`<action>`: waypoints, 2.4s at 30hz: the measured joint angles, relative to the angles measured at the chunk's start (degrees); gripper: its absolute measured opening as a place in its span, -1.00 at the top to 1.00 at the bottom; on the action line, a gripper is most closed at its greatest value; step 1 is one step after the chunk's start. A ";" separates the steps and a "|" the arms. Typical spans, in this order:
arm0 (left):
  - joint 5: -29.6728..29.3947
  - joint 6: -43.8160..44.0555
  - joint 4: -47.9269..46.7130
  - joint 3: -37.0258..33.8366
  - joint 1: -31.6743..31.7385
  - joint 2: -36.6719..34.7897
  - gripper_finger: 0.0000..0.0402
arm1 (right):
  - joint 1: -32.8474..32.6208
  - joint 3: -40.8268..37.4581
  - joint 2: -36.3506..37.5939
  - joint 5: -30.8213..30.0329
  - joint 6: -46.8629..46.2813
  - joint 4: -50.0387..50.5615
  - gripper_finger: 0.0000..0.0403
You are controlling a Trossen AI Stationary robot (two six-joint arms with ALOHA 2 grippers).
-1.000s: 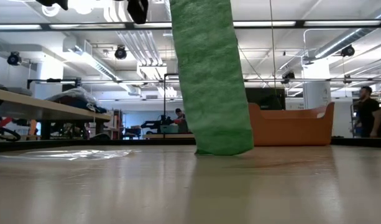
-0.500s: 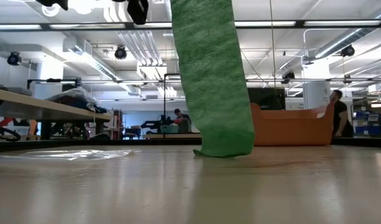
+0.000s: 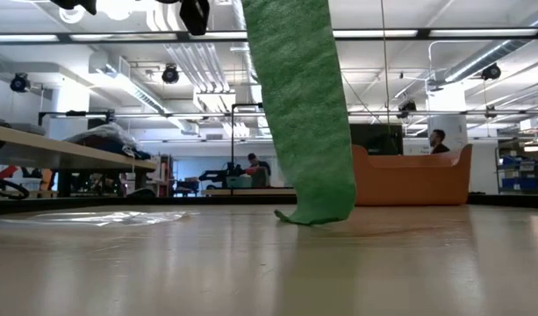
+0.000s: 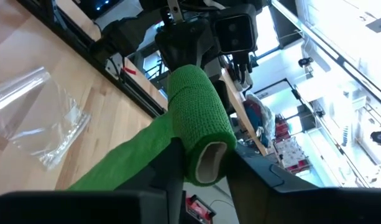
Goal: Roll bandage
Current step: Roll the green bandage
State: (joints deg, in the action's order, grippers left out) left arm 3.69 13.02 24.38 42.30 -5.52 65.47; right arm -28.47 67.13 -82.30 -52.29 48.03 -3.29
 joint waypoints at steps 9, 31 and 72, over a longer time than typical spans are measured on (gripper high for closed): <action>-0.01 -0.02 -0.02 0.00 0.00 0.00 1.00 | 0.00 -0.02 0.00 0.24 0.11 0.01 0.56; -3.85 -7.00 0.49 5.70 0.33 -4.29 1.00 | -2.15 -6.70 4.31 -1.21 -45.22 16.71 -0.25; -7.58 -12.51 -0.17 9.43 0.37 -7.40 1.00 | 5.95 -14.40 1.55 17.57 -55.99 8.50 0.62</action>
State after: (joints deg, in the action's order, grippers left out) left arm -3.89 0.50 24.22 51.73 -5.15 58.07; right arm -22.52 52.73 -80.75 -34.72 -7.96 5.22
